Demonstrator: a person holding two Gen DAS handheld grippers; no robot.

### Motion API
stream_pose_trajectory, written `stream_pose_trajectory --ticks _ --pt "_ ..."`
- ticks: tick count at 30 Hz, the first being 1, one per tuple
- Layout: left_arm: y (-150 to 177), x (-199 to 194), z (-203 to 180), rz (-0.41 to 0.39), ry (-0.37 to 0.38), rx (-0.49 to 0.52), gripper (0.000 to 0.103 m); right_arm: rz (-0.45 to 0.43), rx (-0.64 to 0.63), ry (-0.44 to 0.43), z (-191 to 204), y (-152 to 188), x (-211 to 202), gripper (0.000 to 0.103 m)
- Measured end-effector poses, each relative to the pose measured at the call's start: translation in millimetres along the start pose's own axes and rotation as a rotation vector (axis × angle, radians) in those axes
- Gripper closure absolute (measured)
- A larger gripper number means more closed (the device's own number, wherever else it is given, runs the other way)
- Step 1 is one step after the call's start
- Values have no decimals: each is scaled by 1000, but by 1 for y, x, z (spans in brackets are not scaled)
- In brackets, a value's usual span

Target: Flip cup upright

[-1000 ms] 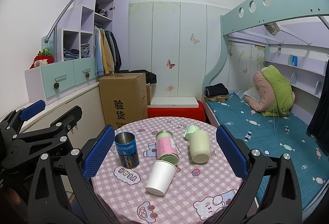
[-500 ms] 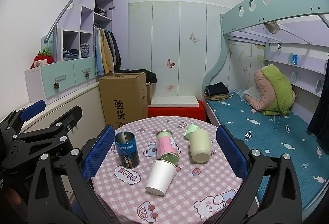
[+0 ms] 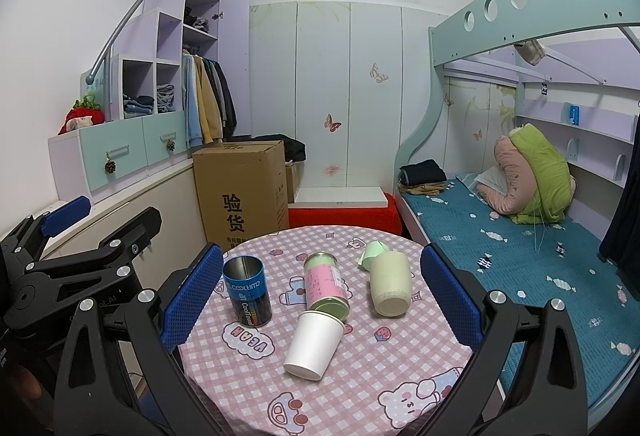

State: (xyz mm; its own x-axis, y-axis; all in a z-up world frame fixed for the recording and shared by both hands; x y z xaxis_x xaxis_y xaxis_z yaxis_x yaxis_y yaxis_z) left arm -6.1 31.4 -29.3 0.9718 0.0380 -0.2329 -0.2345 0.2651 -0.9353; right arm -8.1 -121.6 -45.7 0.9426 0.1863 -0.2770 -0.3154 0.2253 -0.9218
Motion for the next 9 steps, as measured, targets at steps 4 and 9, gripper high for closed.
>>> stream_pose_trajectory --ticks 4,9 --pt "3 4 -1 4 12 2 6 1 -2 -1 -1 0 0 8" --pt "4 5 -1 3 14 2 6 1 -2 0 -1 -1 1 8"
Point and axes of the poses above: each gripper's, at about its wrist camera, not at the fingertips, and x roughly the way its jaws point, z to its left, y to its underside, the point moved 5 cm from there along x, roughly the way its jaws point, and after that the axes turned 15 degrees about x, right-handed, at the moved point
